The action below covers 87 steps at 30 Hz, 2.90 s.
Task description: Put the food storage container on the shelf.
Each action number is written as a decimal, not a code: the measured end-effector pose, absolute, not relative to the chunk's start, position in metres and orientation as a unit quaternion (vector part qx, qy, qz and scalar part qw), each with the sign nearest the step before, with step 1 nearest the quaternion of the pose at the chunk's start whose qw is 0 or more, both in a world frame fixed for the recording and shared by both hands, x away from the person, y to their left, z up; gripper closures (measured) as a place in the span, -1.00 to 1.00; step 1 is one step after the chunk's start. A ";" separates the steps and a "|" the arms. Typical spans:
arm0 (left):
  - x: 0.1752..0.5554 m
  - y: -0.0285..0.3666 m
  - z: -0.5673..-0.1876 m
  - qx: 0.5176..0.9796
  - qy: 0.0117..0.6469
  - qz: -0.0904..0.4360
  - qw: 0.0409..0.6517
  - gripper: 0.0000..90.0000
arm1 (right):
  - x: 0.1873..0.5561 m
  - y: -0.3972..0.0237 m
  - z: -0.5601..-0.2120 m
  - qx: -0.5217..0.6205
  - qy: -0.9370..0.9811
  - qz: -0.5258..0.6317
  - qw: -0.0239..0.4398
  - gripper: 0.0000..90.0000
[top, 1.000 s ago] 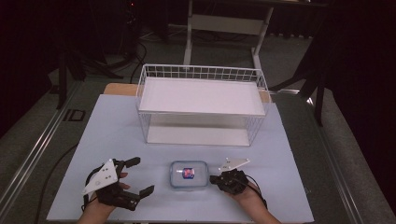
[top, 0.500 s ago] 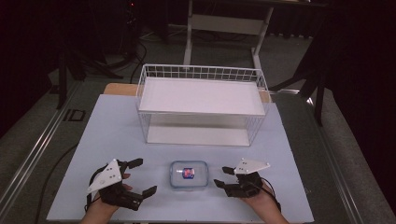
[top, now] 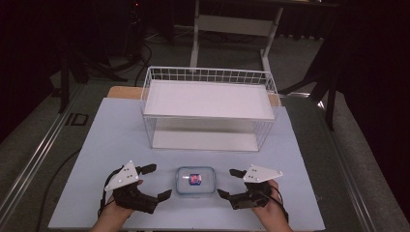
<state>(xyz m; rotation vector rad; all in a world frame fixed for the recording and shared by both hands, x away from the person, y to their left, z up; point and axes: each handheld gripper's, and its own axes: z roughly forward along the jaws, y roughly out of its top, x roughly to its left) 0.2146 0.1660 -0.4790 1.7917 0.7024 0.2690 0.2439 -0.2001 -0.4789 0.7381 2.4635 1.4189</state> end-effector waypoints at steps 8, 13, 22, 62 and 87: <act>0.227 0.158 -0.471 0.788 0.330 0.042 0.517 -0.96 | 0.252 -0.197 -0.472 0.275 0.826 0.485 0.078 -0.66; 0.236 0.158 -0.471 0.764 0.379 0.022 0.522 -0.96 | 0.261 -0.197 -0.466 0.328 0.818 0.471 0.043 -0.70; 0.251 0.152 -0.484 0.760 0.434 -0.035 0.483 -0.96 | 0.270 -0.193 -0.477 0.438 0.780 0.446 -0.020 -0.75; 0.272 0.132 -0.522 0.728 0.517 -0.155 0.423 -0.01 | 0.285 -0.167 -0.515 0.531 0.734 0.390 -0.167 -0.03; 0.263 0.124 -0.486 0.726 0.507 -0.075 0.459 0.11 | 0.271 -0.166 -0.483 0.509 0.743 0.428 -0.075 -0.01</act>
